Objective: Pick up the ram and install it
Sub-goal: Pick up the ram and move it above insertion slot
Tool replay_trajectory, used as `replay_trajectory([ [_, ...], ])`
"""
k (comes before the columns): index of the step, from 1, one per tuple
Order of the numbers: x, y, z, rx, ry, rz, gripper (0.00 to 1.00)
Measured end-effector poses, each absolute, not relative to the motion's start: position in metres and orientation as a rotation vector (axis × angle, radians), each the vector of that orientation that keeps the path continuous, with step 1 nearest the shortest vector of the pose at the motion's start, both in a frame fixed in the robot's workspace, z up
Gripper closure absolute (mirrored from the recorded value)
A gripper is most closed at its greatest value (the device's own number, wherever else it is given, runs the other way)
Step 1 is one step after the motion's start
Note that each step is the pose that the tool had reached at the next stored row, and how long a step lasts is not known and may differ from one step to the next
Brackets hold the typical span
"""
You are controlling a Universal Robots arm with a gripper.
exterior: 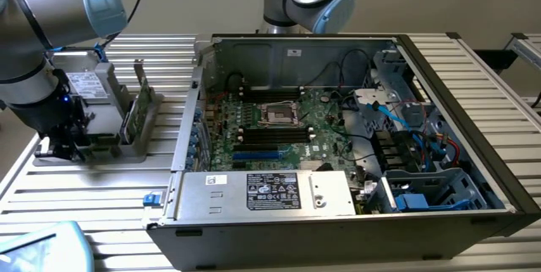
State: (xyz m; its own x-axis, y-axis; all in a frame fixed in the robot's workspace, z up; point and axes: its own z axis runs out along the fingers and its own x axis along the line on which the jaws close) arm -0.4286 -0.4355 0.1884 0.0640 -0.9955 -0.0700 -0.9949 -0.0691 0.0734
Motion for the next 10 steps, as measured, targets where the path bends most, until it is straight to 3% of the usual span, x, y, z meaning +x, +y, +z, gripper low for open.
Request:
replay_trajectory([
  [3,-0.4286,-0.4355,0.1884,2.287,-2.139,-0.159,0.60],
  [4,-0.4286,-0.4355,0.1884,2.287,-2.139,-0.159,0.66],
  [5,-0.4286,-0.4355,0.1884,2.287,-2.139,-0.159,0.66],
  [8,-0.4286,-0.4355,0.1883,2.287,-2.139,-0.159,0.84],
  [10,-0.4286,-0.4355,0.1884,2.287,-2.139,-0.159,0.86],
])
